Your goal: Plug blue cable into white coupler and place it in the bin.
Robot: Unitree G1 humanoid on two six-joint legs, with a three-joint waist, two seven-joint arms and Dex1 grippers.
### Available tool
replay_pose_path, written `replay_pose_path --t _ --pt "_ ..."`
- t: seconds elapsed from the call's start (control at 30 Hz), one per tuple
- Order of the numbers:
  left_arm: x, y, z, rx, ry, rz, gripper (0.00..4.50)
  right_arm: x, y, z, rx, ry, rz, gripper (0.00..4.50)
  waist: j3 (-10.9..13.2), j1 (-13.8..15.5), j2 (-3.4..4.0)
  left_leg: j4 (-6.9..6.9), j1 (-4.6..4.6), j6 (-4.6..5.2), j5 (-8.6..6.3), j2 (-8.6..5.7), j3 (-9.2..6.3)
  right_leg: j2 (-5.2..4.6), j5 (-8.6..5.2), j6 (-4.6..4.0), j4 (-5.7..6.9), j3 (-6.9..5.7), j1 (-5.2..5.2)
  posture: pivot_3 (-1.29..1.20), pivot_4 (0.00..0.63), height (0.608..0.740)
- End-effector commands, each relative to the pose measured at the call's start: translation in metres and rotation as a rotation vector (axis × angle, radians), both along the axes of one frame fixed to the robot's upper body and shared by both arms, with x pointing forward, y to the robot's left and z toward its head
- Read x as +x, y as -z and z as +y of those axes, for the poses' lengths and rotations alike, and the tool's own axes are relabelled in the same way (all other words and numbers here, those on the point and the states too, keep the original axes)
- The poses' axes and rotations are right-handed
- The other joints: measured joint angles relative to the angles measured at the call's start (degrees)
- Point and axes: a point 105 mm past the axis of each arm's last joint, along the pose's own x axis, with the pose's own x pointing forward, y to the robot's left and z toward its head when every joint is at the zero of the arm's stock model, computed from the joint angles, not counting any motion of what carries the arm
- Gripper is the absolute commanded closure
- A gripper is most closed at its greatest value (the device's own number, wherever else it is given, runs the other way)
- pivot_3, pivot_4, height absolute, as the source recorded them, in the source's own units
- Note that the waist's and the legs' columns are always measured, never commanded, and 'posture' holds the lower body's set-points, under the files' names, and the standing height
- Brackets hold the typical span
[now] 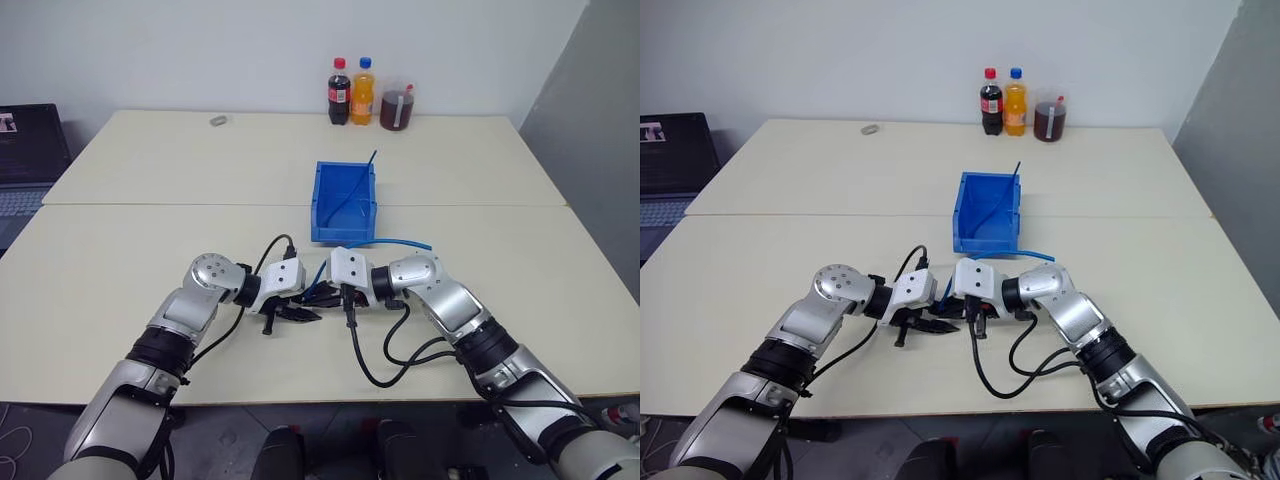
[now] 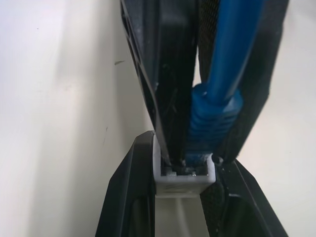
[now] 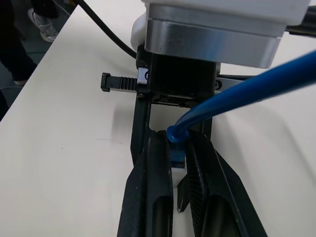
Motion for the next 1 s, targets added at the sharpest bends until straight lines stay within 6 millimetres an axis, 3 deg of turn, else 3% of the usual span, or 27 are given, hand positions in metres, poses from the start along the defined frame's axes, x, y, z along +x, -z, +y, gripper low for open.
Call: replay_pose_path --t 0.03,0.4,0.57,0.63,0.8,1.0 --pt "-0.009 0.011 -0.002 0.036 0.038 0.037 3.69 -0.006 0.021 0.002 -0.084 -0.051 0.020 4.39 0.0 0.0 0.01 0.00 0.01 0.00 0.00 0.00 0.00 0.00 0.00 0.00 0.00 -0.01 0.00 0.00 0.150 0.740" --pt "-0.009 0.012 -0.003 0.025 0.034 0.033 3.69 -0.010 0.038 0.007 -0.138 -0.041 0.096 4.39 -0.1 -0.5 0.02 -0.02 0.17 0.00 0.00 0.00 0.01 0.01 -0.01 -0.03 0.04 0.03 0.12 0.00 0.150 0.740" --pt "-0.010 0.015 0.001 0.021 0.002 0.022 3.69 0.001 0.019 0.008 -0.037 0.024 0.040 4.39 -0.1 -1.0 0.02 -0.14 0.92 0.01 -0.02 0.01 -0.01 0.01 -0.29 0.08 -0.03 0.00 0.89 0.00 0.150 0.740" --pt "-0.011 0.016 0.005 0.016 -0.021 0.029 2.98 0.003 0.013 0.006 -0.011 0.037 0.019 4.39 -0.1 -1.1 0.02 -0.14 0.92 0.01 -0.02 0.04 -0.03 0.04 -0.30 0.08 0.00 0.00 0.88 0.00 0.150 0.740" --pt "-0.021 0.015 0.018 -0.004 -0.071 0.045 1.99 0.000 -0.001 0.003 0.060 0.059 -0.009 4.39 -0.1 -1.1 0.02 -0.13 0.87 0.01 -0.02 0.04 -0.04 0.03 -0.30 0.09 -0.01 0.00 0.87 0.00 0.150 0.740" --pt "-0.029 -0.002 0.048 -0.057 -0.230 0.020 0.67 -0.002 -0.022 -0.005 0.143 0.105 -0.023 4.39 0.0 -1.5 0.05 -0.21 0.80 0.01 -0.02 0.15 -0.06 0.09 -0.36 0.00 -0.01 0.00 0.75 0.00 0.150 0.740"
